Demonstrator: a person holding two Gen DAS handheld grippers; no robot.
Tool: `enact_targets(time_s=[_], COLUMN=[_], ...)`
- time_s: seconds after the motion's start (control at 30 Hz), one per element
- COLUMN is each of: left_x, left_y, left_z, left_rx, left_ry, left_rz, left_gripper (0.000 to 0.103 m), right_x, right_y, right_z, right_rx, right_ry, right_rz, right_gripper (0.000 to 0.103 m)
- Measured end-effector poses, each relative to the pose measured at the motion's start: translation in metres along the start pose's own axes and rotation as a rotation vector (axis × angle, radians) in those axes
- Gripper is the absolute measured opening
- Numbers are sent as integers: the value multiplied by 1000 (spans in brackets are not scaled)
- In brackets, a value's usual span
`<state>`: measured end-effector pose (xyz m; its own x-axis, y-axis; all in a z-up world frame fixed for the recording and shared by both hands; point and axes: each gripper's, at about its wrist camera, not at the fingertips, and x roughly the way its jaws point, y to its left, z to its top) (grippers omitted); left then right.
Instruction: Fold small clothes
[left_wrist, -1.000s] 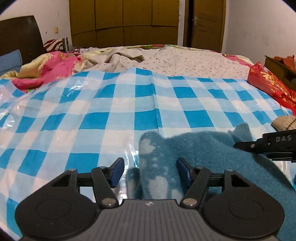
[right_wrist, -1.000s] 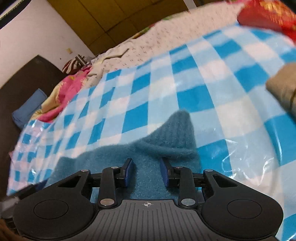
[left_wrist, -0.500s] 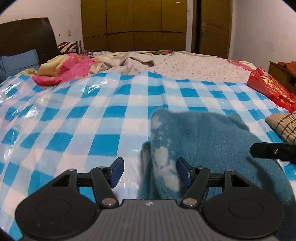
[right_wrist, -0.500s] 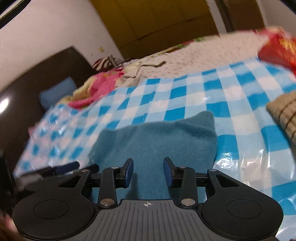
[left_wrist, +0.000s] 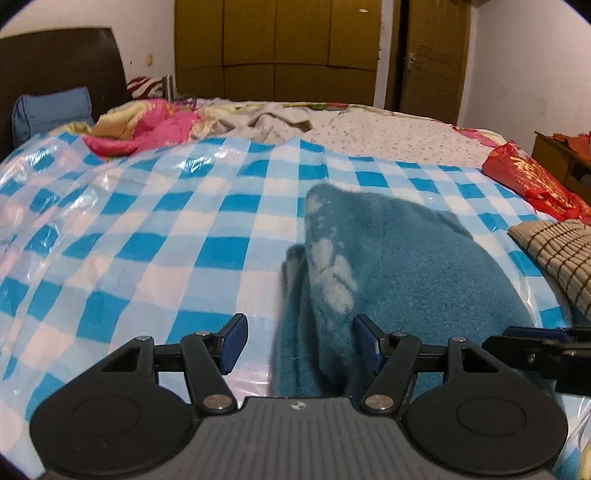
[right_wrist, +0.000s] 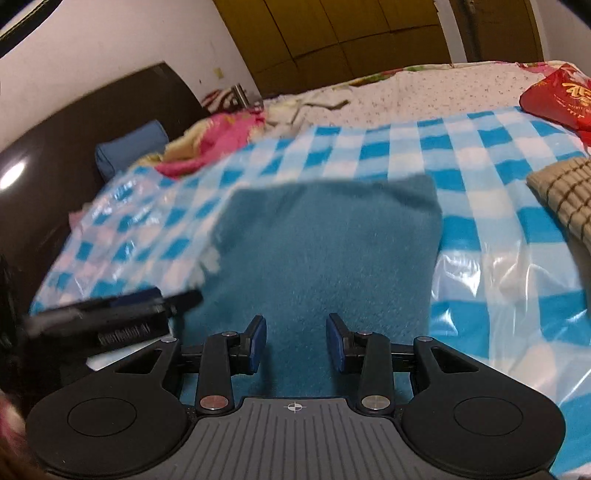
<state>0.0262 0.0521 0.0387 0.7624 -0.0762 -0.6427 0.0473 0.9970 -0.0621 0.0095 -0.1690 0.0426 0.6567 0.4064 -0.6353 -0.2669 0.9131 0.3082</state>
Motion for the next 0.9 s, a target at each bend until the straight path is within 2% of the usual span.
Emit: enact_targets(time_s=[0.2,0.37,0.47,0.6,0.9], left_x=[-9,-26,-22,-11,-20], left_y=[4,2,-5,-7,-7], left_z=[-2,-6,-15,-25,-31], left_rx=[-6,-7,36,33,-1], left_ry=[-13,-27,6,72,94], left_rz=[13,-20,-18,-21,-40], left_gripper=[75,74,75,76,77], right_x=[-20,-27,-18,-23,-35], right_y=[7,3,0,8,14], right_z=[1,-12,-19,-20,-22], right_rx=[14,34,43,16,-1], right_ry=[-23,-21,17,2,-32], right_rz=[10,-21,-57,-67,-81], right_gripper=[36,36,35,35,39])
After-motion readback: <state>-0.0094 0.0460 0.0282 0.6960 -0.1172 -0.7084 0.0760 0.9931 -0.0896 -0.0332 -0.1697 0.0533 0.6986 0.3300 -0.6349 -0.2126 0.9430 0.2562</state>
